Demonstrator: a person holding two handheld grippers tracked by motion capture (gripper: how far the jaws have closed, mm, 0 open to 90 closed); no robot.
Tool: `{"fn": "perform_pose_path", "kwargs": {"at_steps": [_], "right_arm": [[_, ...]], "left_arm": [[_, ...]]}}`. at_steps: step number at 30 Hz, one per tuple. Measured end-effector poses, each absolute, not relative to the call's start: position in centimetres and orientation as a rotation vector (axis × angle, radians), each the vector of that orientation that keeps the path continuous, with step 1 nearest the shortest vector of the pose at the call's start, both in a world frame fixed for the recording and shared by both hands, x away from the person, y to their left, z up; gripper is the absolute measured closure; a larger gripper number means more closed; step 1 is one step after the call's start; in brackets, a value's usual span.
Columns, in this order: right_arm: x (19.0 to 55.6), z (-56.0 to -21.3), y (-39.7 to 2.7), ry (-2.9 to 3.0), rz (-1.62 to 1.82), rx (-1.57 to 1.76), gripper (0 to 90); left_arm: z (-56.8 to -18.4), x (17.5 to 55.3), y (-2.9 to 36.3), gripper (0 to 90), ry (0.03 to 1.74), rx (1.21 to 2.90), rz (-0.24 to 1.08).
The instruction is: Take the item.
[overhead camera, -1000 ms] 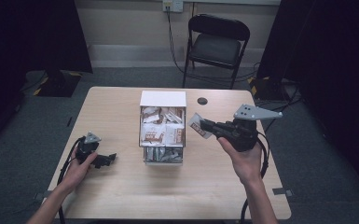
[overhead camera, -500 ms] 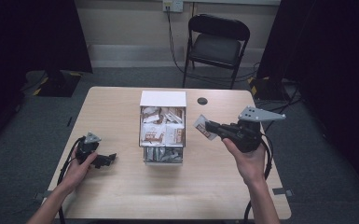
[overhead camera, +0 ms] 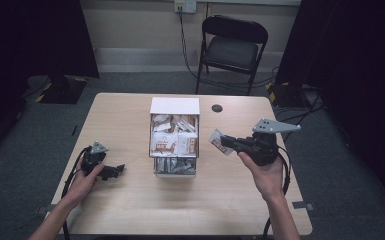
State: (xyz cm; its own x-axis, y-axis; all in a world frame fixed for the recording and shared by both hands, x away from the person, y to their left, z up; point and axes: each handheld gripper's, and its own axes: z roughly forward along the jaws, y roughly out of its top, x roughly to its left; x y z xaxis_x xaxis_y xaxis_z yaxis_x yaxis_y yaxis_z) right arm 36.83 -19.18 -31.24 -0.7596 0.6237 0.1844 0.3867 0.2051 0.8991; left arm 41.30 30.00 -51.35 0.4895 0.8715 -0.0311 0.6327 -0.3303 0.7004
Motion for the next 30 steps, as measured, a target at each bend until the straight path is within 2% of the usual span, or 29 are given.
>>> {"fn": "perform_pose_path", "kwargs": {"at_steps": [30], "right_arm": [[39.8, -37.0, -19.1, 2.342, 1.485, 1.092, 90.0]], "left_arm": [[-51.3, 41.3, 30.0, 0.0, 1.233, 2.078, 0.467]]}}
